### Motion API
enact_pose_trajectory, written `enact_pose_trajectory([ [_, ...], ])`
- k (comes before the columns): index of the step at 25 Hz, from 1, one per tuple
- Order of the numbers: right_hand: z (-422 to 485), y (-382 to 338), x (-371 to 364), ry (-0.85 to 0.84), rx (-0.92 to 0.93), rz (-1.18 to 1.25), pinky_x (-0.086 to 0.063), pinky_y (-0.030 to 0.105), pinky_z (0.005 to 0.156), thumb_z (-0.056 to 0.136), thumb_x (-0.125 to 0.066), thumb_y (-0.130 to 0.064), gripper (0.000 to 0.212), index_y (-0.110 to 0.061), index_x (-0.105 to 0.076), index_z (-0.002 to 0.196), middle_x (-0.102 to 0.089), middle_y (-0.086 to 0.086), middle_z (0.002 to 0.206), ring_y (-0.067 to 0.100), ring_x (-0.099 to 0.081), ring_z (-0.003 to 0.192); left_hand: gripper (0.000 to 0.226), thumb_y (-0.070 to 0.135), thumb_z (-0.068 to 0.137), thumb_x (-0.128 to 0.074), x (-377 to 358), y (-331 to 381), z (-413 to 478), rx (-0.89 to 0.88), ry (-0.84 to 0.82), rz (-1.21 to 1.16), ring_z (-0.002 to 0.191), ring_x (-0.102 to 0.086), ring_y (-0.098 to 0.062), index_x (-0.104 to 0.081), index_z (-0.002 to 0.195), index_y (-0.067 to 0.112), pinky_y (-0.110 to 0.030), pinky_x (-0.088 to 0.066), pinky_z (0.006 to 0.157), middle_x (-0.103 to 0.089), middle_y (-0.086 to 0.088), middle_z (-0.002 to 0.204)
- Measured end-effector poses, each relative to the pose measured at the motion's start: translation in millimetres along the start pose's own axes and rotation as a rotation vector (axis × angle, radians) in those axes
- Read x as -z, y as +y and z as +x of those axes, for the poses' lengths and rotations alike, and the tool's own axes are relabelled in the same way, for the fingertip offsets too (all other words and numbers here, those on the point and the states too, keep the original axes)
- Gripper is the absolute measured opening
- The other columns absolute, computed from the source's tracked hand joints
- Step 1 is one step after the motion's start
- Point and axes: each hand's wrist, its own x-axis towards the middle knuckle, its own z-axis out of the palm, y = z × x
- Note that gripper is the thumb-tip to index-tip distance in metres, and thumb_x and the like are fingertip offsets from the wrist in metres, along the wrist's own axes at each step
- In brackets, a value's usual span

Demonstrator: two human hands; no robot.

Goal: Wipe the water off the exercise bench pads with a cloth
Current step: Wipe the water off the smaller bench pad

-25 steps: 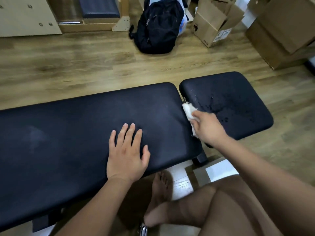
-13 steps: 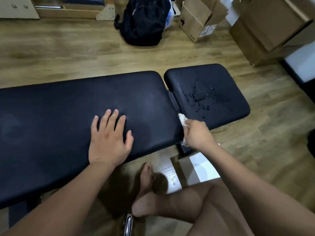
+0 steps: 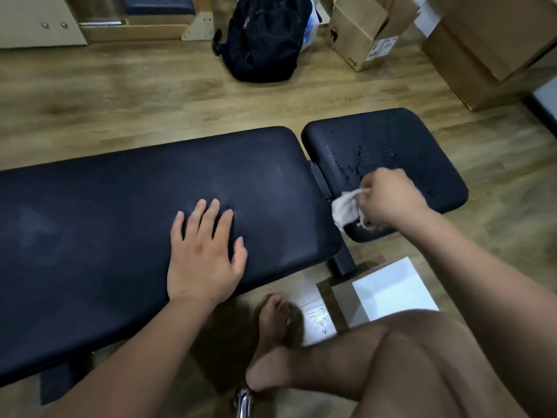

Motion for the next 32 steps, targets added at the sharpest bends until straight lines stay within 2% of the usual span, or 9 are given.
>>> enact_pose_trajectory([
  [2,-2.9,-20.6,-9.3,0.08,0.025,-0.006,-0.044,0.032,0.067,0.083,-0.051,-0.015,0.016,-0.014,-0.064,0.092,-0.058,0.016,0.097,0.036,-0.057,0.084,0.057,0.044,0.092,-0.037,1.3,-0.6,-0.4,-0.007,0.0,-0.014,0.144,-0.033,-0.028,-0.053,0.137,0.014,-0.051,-0.018,0.12,-0.046,-0.011,0.15],
  [7,-51.9,-48.7,-19.5,-0.044,0.164,-0.093,-0.049,0.037,0.083,0.086,-0.05,-0.004,0.027,-0.006,-0.059,0.111,-0.059,0.015,0.116,0.035,-0.06,0.107,0.059,0.045,0.092,-0.034,8.1,0.7,-1.5,-0.002,-0.013,-0.028,0.142,-0.037,-0.029,-0.058,0.134,0.012,-0.052,-0.022,0.118,-0.05,-0.012,0.147],
  [11,-79.5,-44.9,3.1,-0.174,0.349,0.083,-0.045,0.034,0.075,0.085,-0.051,-0.019,0.015,-0.026,-0.06,0.095,-0.059,0.011,0.107,0.036,-0.06,0.101,0.062,0.047,0.092,-0.03,13.8,3.3,-3.1,0.002,-0.063,-0.005,0.142,-0.038,-0.026,-0.059,0.134,0.013,-0.051,-0.024,0.117,-0.05,-0.01,0.147],
  [14,-58.0,-51.1,11.3,0.16,0.413,0.203,-0.044,0.036,0.071,0.09,-0.047,-0.026,0.027,-0.034,-0.054,0.114,-0.057,0.003,0.107,0.034,-0.059,0.091,0.064,0.049,0.092,-0.026,16.2,4.5,-0.9,-0.001,-0.117,0.061,0.142,-0.038,-0.027,-0.058,0.136,0.014,-0.053,-0.028,0.116,-0.049,-0.01,0.148],
  [16,-49.9,-57.1,-7.0,0.189,0.414,0.182,-0.043,0.038,0.068,0.092,-0.048,-0.024,0.04,-0.031,-0.042,0.131,-0.051,0.003,0.111,0.035,-0.058,0.09,0.063,0.048,0.098,-0.019,23.6,11.0,2.1,0.012,-0.23,0.143,0.149,-0.024,-0.026,-0.043,0.148,0.017,-0.051,-0.022,0.119,-0.033,-0.009,0.159],
  [19,-66.0,-61.2,-53.2,0.047,0.448,0.112,-0.046,0.039,0.07,0.09,-0.05,-0.02,0.043,-0.025,-0.045,0.132,-0.047,0.006,0.115,0.032,-0.056,0.1,0.064,0.049,0.102,-0.022,43.9,22.1,16.0,0.054,-0.416,0.155,0.153,0.003,-0.024,-0.014,0.157,0.019,-0.048,-0.01,0.122,-0.002,-0.006,0.166],
  [25,-106.0,-31.9,-52.4,-0.061,0.855,-0.028,-0.038,0.041,0.065,0.09,-0.047,-0.013,0.056,-0.024,-0.032,0.143,-0.044,0.013,0.123,0.038,-0.058,0.098,0.118,0.08,0.077,-0.05,57.8,31.4,33.5,0.106,-0.727,0.242,0.152,0.012,-0.03,0.001,0.157,0.01,-0.058,0.0,0.119,0.011,-0.012,0.165],
  [29,-96.4,17.9,-39.4,0.133,0.67,0.524,-0.045,0.038,0.071,0.089,-0.041,-0.024,0.031,-0.031,-0.048,0.119,-0.049,0.003,0.105,0.03,-0.058,0.086,0.122,0.075,0.078,-0.056,58.4,54.7,46.1,0.159,-0.779,0.392,0.151,0.005,-0.039,0.003,0.154,0.0,-0.061,-0.003,0.119,0.009,-0.021,0.163],
  [32,-88.8,59.6,-37.8,0.106,0.455,0.934,-0.044,0.023,0.079,0.089,-0.046,-0.012,0.025,-0.033,-0.049,0.102,-0.055,-0.005,0.102,0.016,-0.056,0.088,0.118,0.073,0.084,-0.05,52.4,58.3,46.1,0.187,-0.803,0.429,0.15,0.011,-0.041,0.012,0.152,-0.002,-0.064,-0.001,0.118,0.016,-0.022,0.162],
])
